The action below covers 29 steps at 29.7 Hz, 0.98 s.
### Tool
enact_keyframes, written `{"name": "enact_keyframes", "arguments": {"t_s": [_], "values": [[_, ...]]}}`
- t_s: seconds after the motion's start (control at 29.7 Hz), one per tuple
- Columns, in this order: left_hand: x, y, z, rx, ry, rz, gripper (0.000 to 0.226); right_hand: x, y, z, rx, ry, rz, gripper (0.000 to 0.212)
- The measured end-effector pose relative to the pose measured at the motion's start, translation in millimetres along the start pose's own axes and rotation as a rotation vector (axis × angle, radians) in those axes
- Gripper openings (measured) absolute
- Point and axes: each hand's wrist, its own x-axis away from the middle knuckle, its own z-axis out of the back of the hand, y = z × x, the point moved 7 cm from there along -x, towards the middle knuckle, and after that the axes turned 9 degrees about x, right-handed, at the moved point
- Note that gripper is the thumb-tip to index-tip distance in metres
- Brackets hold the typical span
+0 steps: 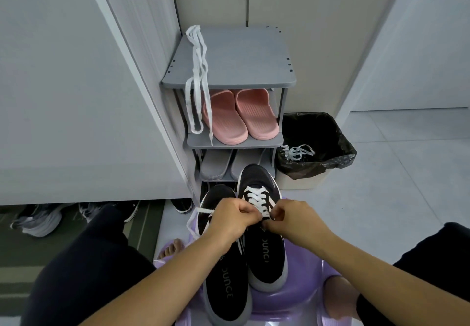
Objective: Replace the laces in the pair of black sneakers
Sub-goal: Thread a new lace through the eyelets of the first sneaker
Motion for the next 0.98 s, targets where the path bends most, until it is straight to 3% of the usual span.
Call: {"name": "enact_keyframes", "arguments": {"t_s": [0.2,0.34,0.57,0.81,0.98], "values": [[-3.8,-4.2,-6.7,-0.194,0.028,-0.044,0.016,5.4,18.2,-5.4,-0.66,-0.113,-0.168,0.003],[-3.7,-3.4,-12.0,-0.273,0.05,-0.1,0.007,8.6,25.0,-12.5,-0.891,-0.197,-0.259,0.011],[-3.0,-6.2,-15.5,-0.276,0.096,-0.122,0.006,8.9,28.6,-14.8,-0.954,-0.188,-0.269,0.008],[-3.9,-5.2,-17.9,-0.214,0.091,-0.136,0.007,10.6,25.9,-12.8,-0.833,-0.102,-0.204,0.008],[-3.1,-1.0,-23.5,-0.306,0.035,-0.171,0.01,9.8,29.9,-17.3,-0.952,-0.171,-0.271,0.009]]}}
